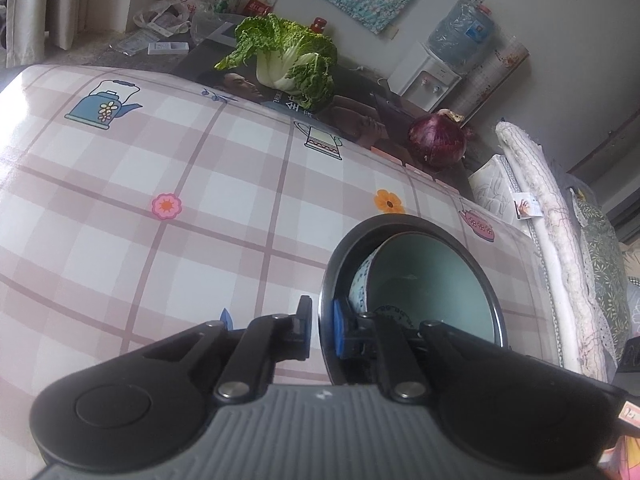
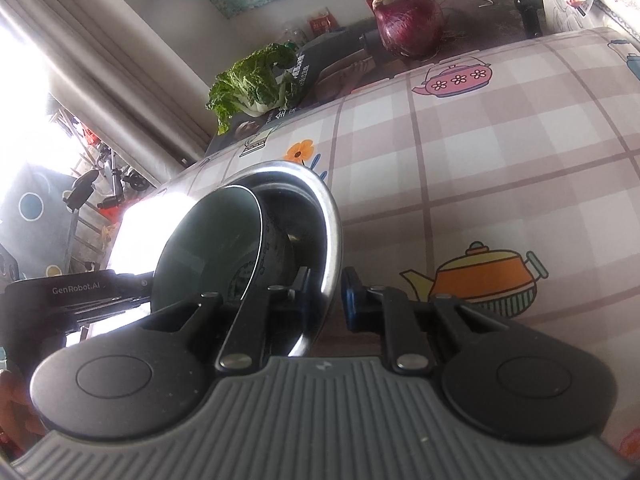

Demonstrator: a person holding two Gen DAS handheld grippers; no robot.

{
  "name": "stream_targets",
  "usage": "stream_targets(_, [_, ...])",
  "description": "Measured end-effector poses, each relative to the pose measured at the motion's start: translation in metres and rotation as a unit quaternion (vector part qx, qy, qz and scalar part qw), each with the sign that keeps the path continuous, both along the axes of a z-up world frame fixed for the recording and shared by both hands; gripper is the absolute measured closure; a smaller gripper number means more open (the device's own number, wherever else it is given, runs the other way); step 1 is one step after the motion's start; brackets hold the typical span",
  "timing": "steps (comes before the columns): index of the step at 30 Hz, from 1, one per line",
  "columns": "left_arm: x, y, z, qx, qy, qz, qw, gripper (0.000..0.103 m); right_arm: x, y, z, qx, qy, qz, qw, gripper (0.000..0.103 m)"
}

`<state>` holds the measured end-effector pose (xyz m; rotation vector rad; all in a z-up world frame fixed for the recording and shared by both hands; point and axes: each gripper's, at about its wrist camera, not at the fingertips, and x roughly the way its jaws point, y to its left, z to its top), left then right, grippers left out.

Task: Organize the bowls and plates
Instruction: 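Lift and carry the steel bowl with the green bowl using both tools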

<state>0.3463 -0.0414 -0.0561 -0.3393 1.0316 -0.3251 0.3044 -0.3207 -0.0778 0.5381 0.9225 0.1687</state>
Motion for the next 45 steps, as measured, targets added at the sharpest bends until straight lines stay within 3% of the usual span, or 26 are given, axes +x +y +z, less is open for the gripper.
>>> stream_targets(26, [-0.012,0.003,0.007,-0.003,0.004,0.012,0.9999,0.096,-0.004,0.009,0.007,-0.013,0.004,0.002,1.000,0.089])
stream_targets(45, [-0.051,0.019,0.059,-0.021,-0.027,0.012,0.9993,0.097,-0.035,0.020,0.061,-0.021,-0.022,0.004,1.000,0.089])
